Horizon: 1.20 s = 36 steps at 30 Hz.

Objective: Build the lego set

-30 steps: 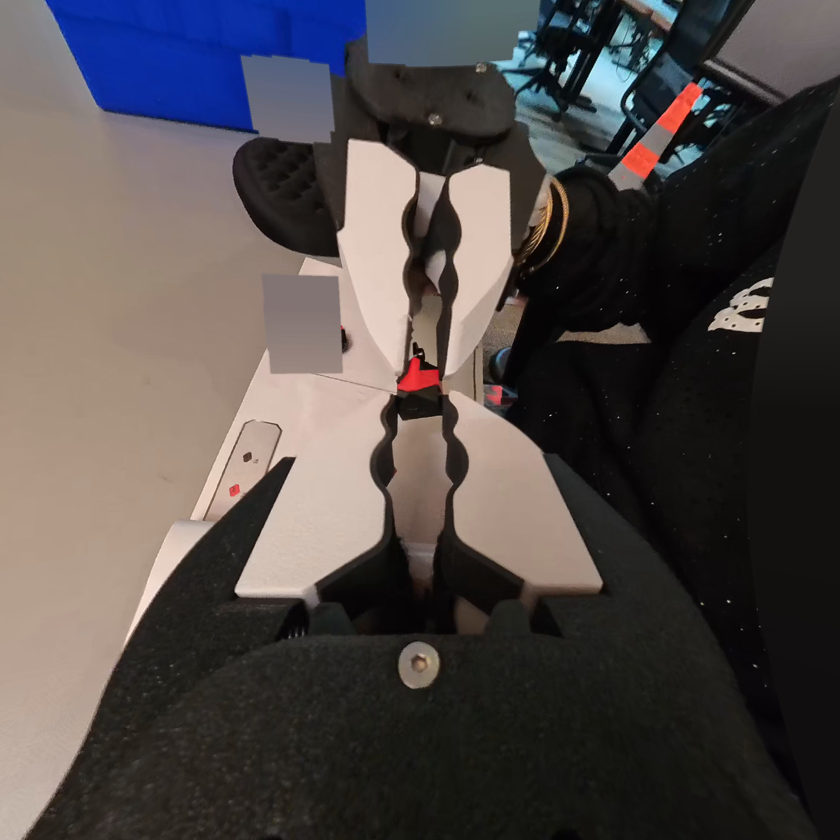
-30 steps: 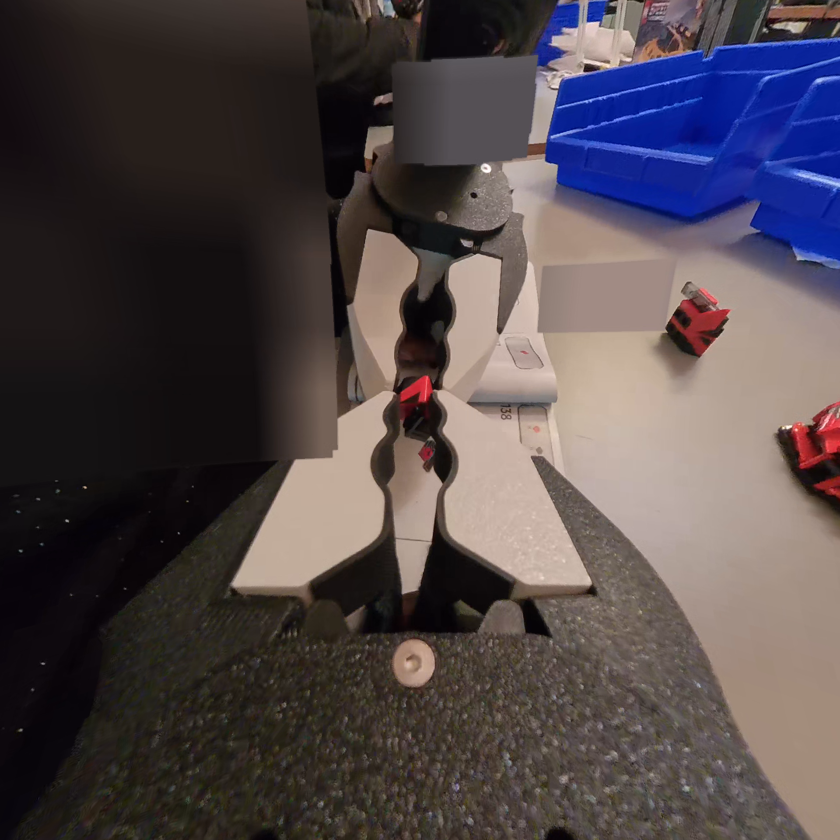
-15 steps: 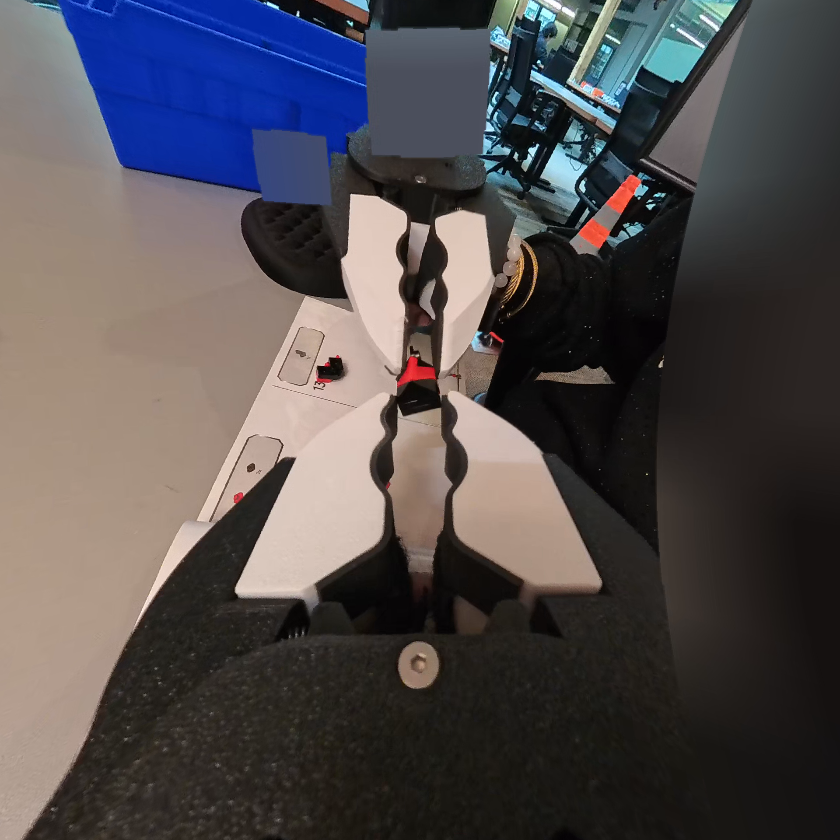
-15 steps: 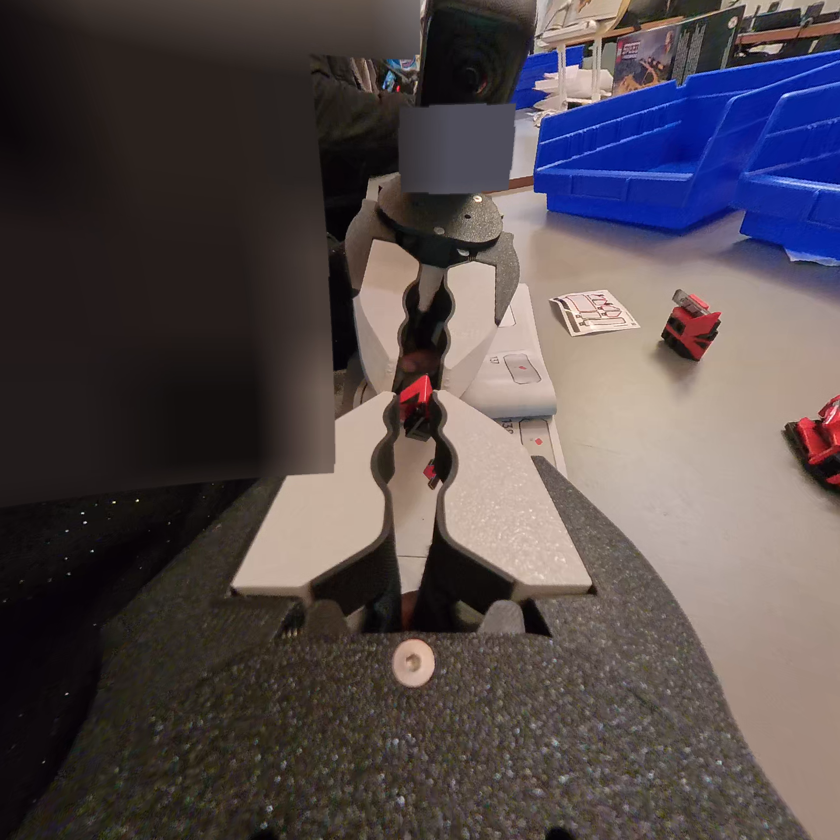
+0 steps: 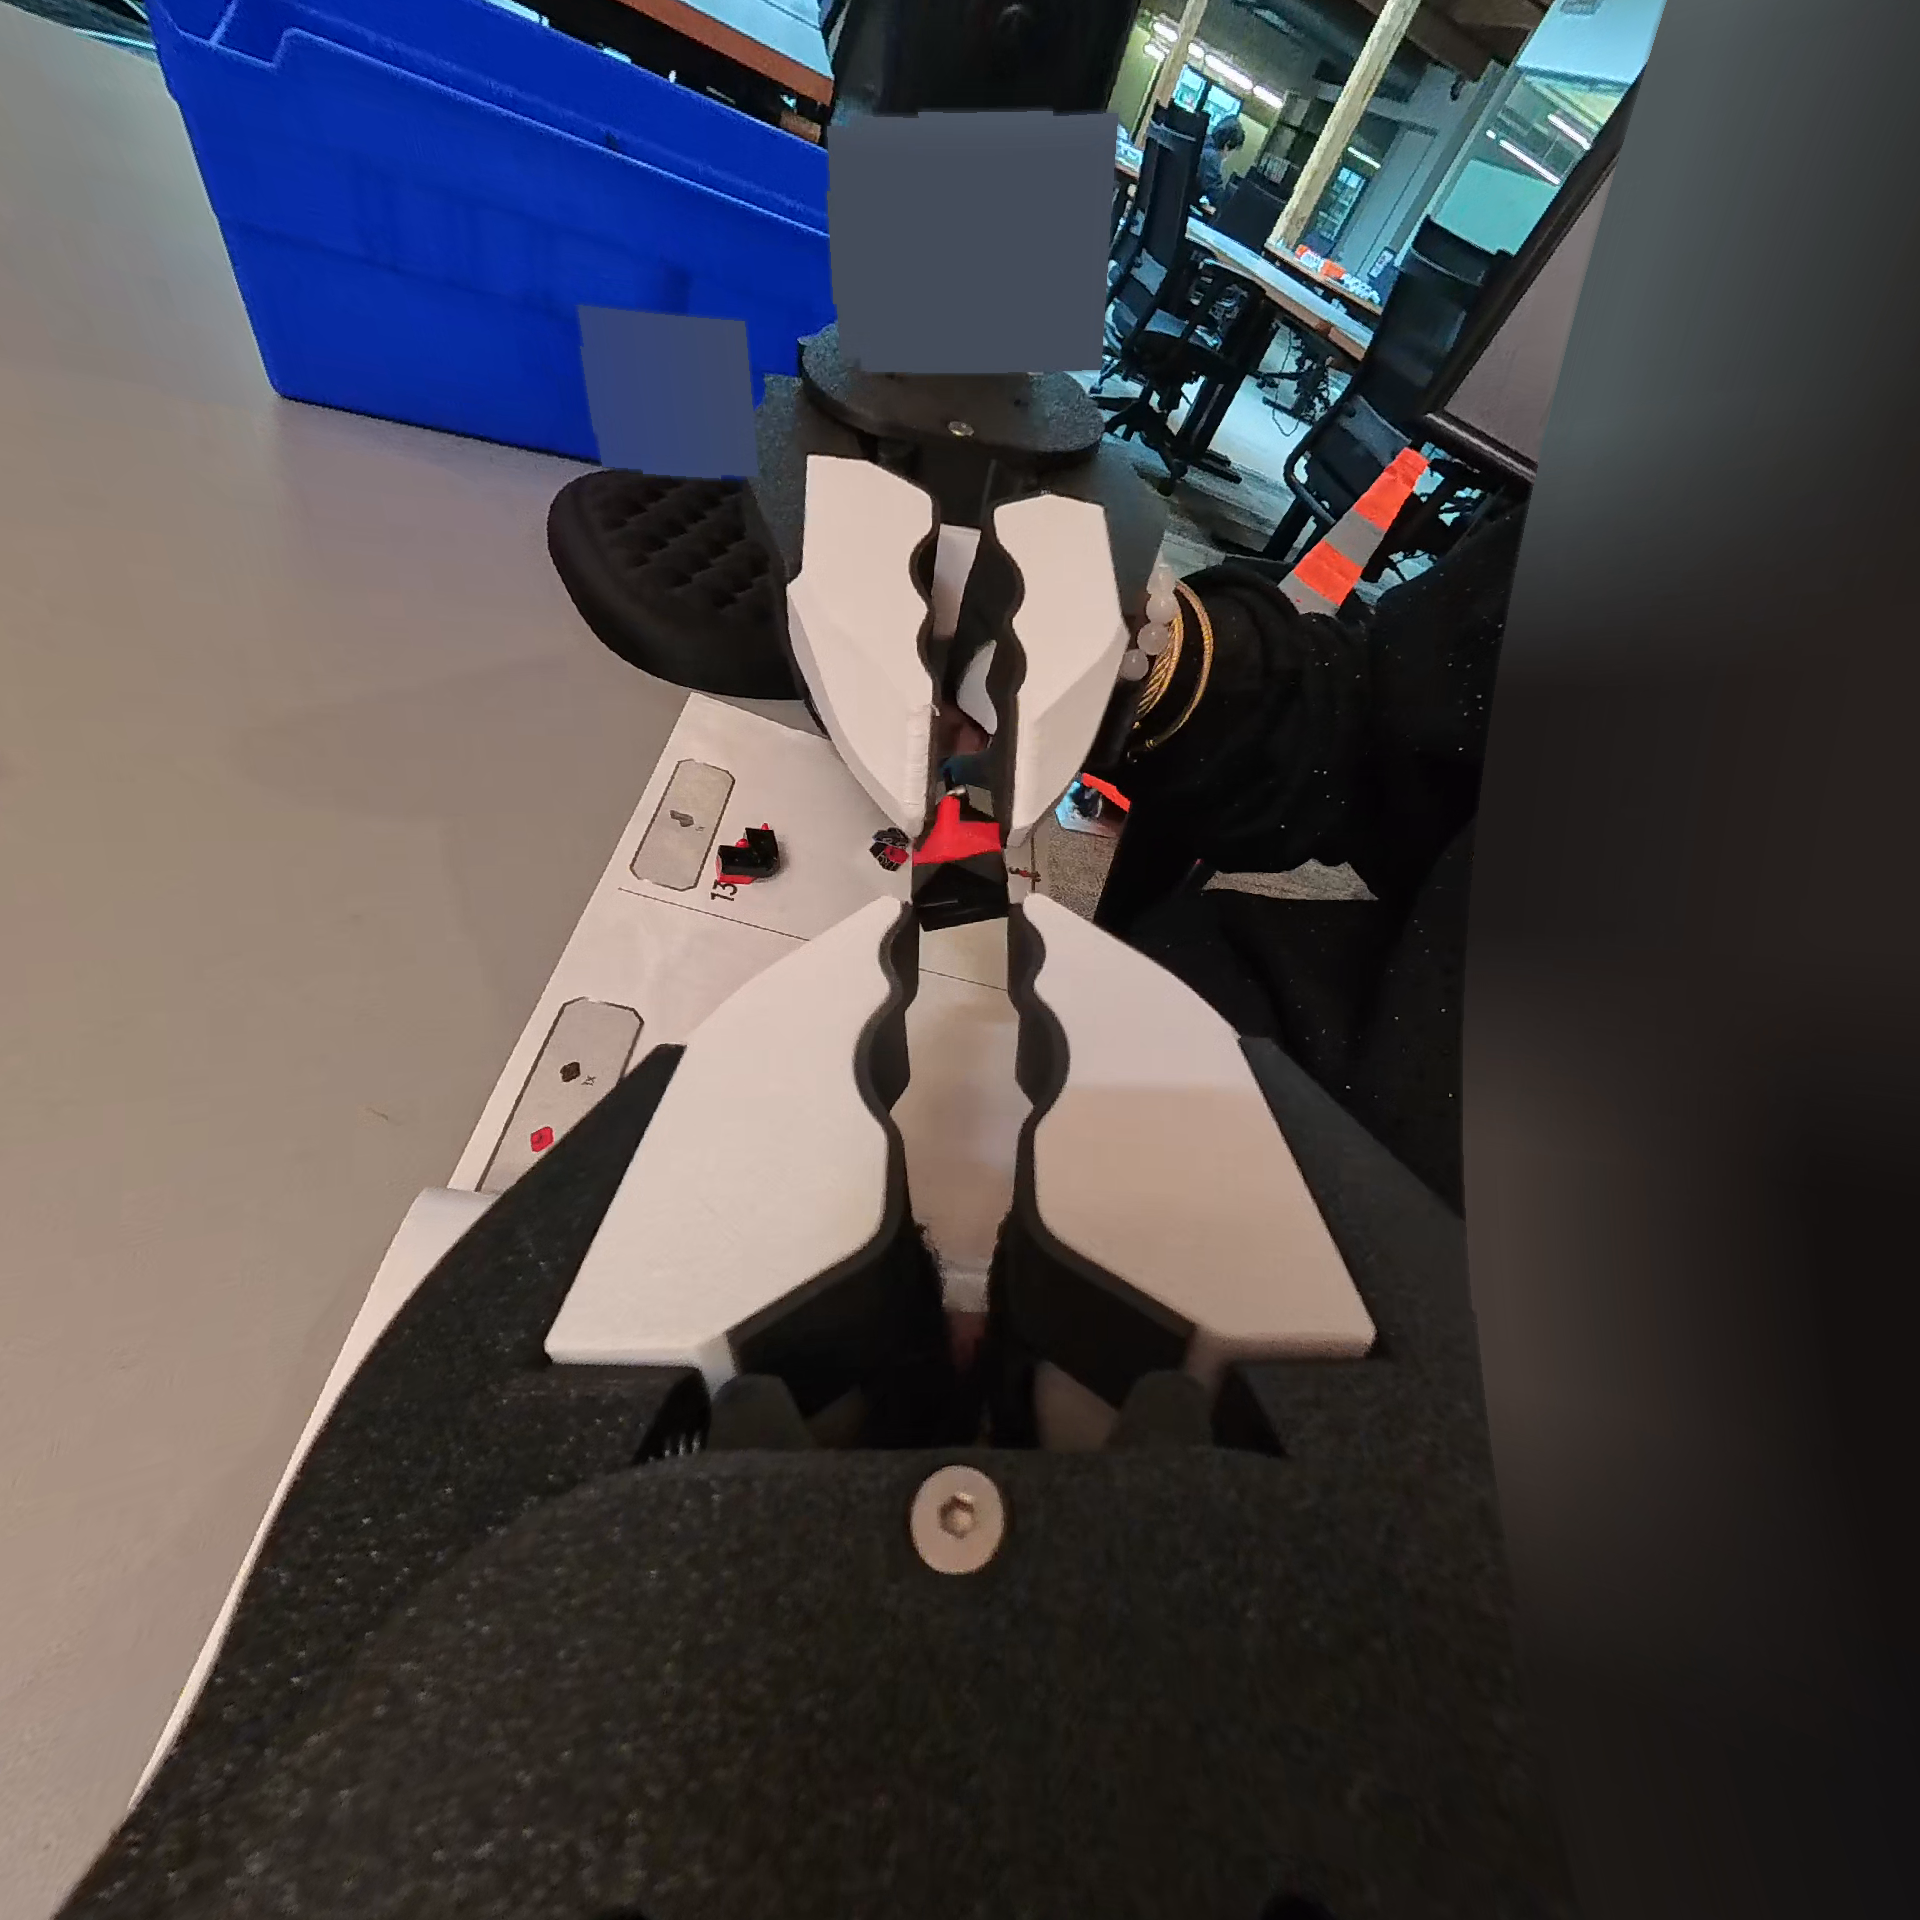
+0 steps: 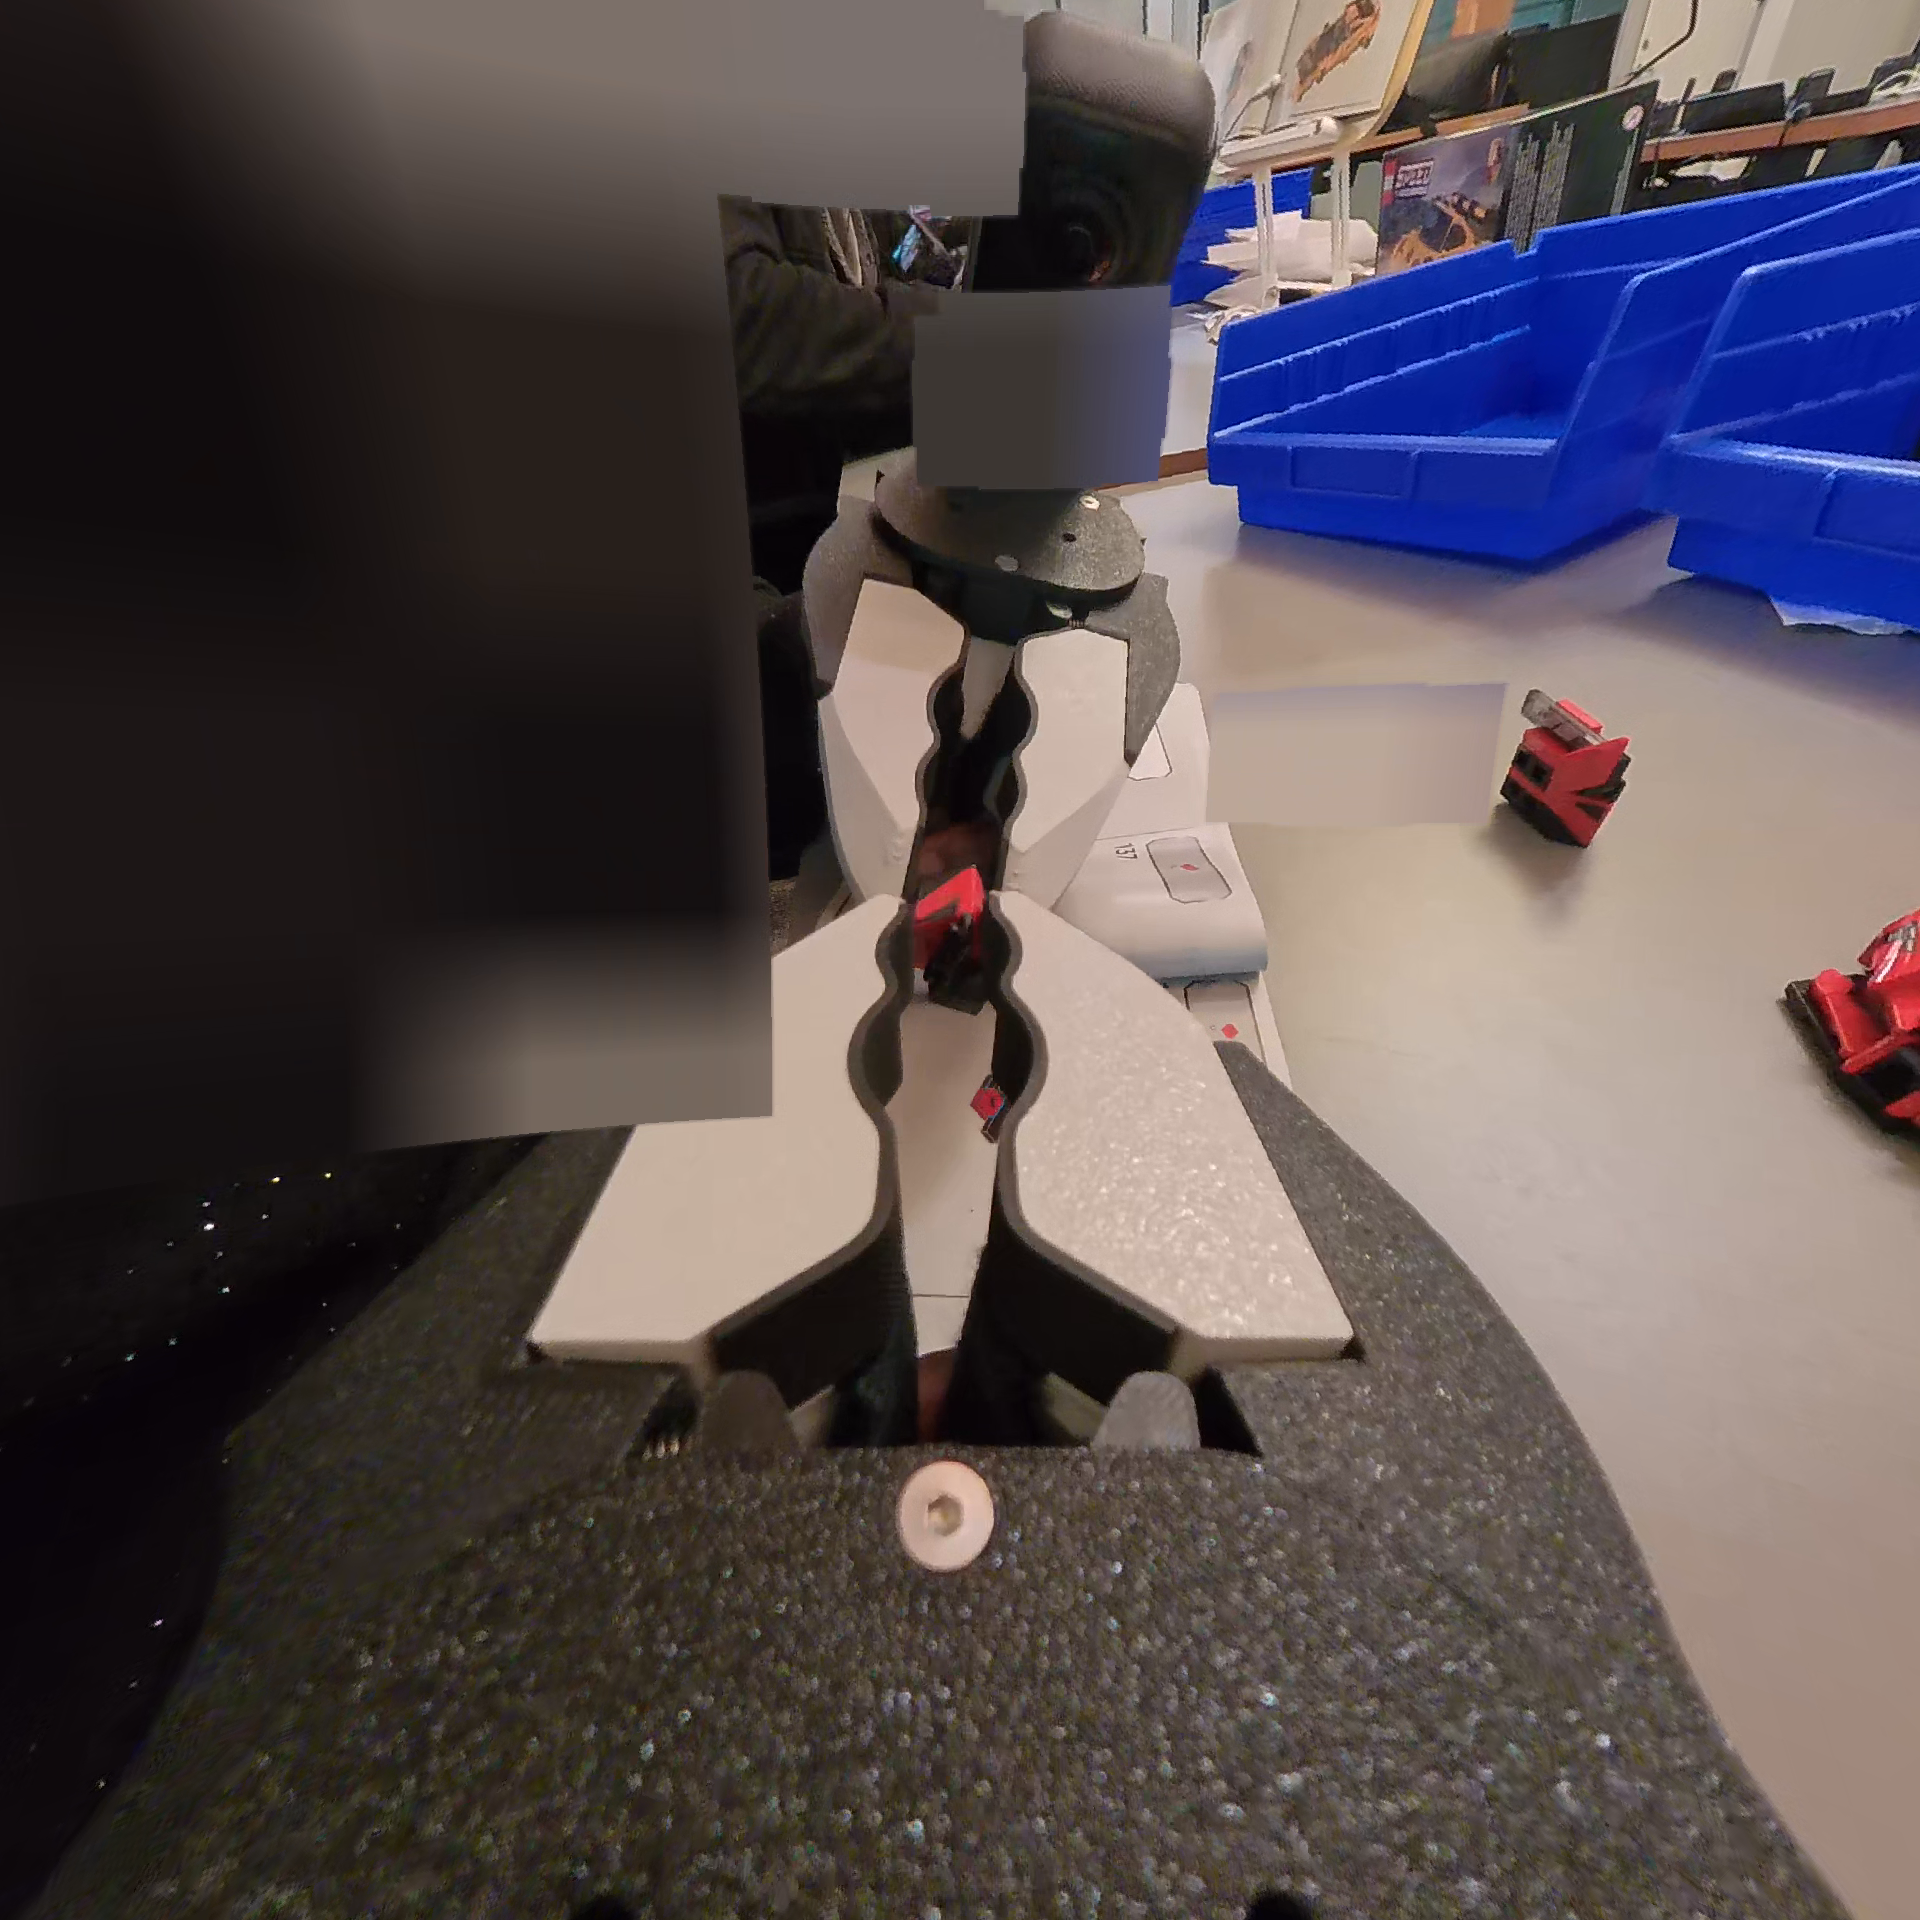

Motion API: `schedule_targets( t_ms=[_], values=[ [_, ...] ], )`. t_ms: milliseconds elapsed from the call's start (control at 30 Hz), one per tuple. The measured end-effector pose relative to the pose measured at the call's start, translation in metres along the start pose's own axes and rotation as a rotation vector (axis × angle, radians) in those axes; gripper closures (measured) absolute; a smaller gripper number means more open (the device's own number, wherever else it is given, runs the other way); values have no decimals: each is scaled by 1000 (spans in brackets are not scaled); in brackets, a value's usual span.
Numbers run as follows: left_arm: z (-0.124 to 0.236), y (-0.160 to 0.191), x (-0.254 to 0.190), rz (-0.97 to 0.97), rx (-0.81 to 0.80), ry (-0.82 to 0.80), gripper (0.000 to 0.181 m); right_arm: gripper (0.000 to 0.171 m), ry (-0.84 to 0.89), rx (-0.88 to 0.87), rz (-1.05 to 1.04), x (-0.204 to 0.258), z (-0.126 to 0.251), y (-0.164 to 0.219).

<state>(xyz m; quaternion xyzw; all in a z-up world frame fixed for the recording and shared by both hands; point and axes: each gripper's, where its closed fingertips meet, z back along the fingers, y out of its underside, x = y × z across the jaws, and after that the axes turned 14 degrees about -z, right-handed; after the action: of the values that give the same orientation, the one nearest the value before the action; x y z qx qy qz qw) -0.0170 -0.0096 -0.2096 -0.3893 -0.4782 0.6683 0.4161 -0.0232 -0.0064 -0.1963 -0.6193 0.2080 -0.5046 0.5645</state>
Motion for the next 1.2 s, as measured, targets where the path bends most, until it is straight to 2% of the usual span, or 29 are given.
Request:
schedule_targets(
  t_ms=[133, 300, 433, 633, 700, 1200],
  values=[
    [-3, 4, -1, -3, 34, 3, 165, 159, 11, 23, 11, 0, -1, 1],
    [0, -1, 0, 18, -12, 8, 165, 158, 14, 17, -4, 0, 1, -1],
    [2, -3, 0, 22, -30, 6, 165, 144, 12, 27, -84, -4, 5, 0],
    [1, -2, 1, 22, -19, -2, 165, 147, -49, 39, -180, -2, -1, 6],
    [1, -2, 1, 23, -23, -1, 165, 153, -56, 42, -178, -2, -3, 6],
    [2, -3, -2, 14, -31, 17, 165, 154, -60, 51, -146, 0, -4, 7]
  ],
)
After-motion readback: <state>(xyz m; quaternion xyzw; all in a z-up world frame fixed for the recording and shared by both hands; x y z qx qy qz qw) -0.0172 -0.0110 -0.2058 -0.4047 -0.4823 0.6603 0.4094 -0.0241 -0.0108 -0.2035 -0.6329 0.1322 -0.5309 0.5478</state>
